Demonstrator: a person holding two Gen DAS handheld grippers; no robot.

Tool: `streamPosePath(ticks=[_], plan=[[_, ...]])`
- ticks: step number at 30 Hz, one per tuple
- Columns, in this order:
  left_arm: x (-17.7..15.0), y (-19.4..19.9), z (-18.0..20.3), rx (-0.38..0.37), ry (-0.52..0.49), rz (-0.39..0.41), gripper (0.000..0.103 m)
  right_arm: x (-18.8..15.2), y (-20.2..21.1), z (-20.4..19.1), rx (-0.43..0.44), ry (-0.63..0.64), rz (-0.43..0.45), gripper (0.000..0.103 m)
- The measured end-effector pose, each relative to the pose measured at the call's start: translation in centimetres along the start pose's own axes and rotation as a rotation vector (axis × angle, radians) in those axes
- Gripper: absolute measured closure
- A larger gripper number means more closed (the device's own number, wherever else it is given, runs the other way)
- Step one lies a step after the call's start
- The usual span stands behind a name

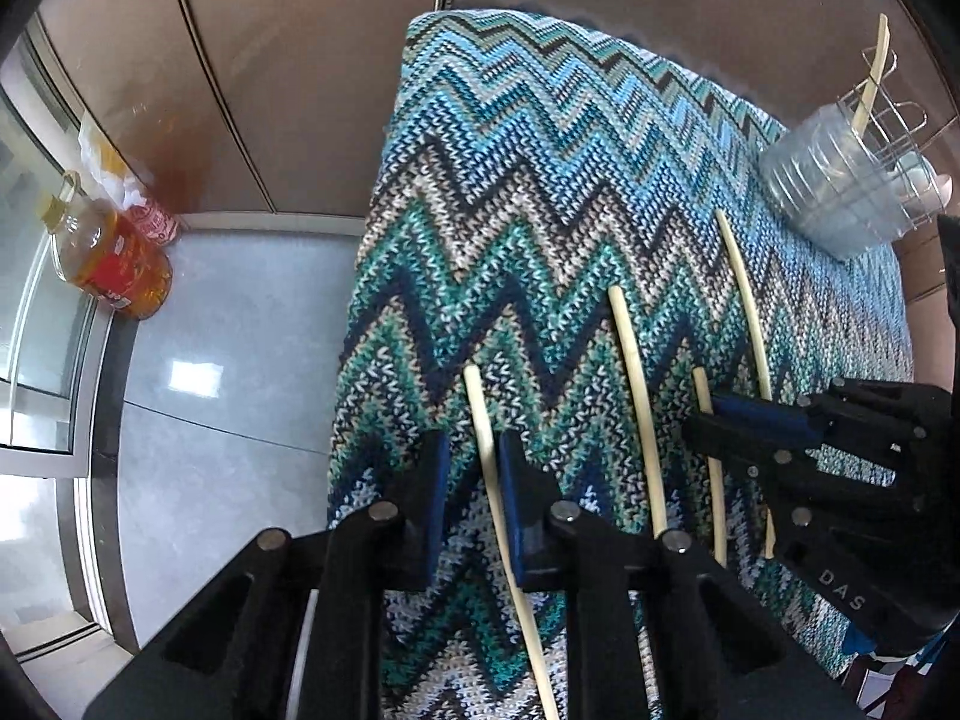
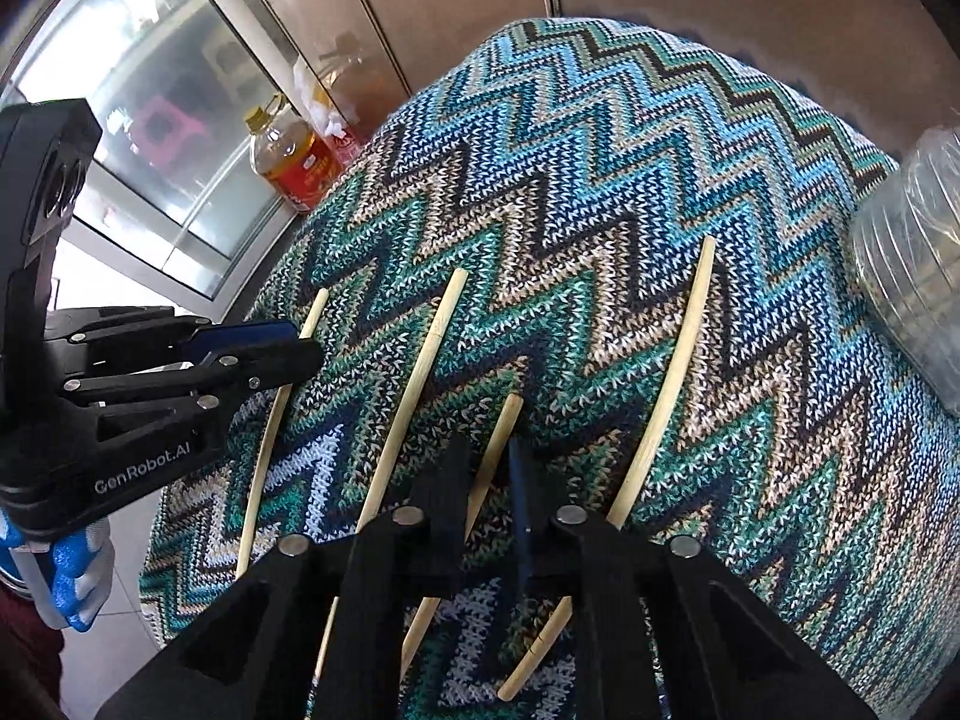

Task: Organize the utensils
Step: 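Grasp a chopstick with the left tool while the right tool grasps another chopstick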

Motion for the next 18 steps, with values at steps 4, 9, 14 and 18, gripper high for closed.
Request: streamPosePath(ticks=[4, 9, 14, 18], plan=[[0.2, 0.0, -0.1, 0.005, 0.008, -0.008, 0.092, 0.4, -0.8, -0.5, 0.019, -0.021, -0.003, 0.095], [0.0, 0.0, -0.1, 0.01, 0.018, -0.014, 0.096, -0.1, -0.3, 0.0, 0.053, -0.048, 0.004, 0.097], [-0.4, 0.4, -0.2, -0.001, 0.057, -0.01, 0.099, -1.6, 1.5, 0.2, 0.09, -0.056, 0.045, 0.098], [-1.0, 1.4, -0.2, -0.012, 0.072, 0.022, 0.099, -3.0, 4.0, 0.0, 0.11, -0.04, 0.098, 0.098]])
Point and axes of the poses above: each gripper's, at about its wrist camera, not at the fingertips, and y roughly against the way its jaws point, z to its right, x to its top, the point moved 2 cm from there along -y, roughly the way its jaws point, and after that the axes turned 1 degree about -z, right-handed, at the moved point
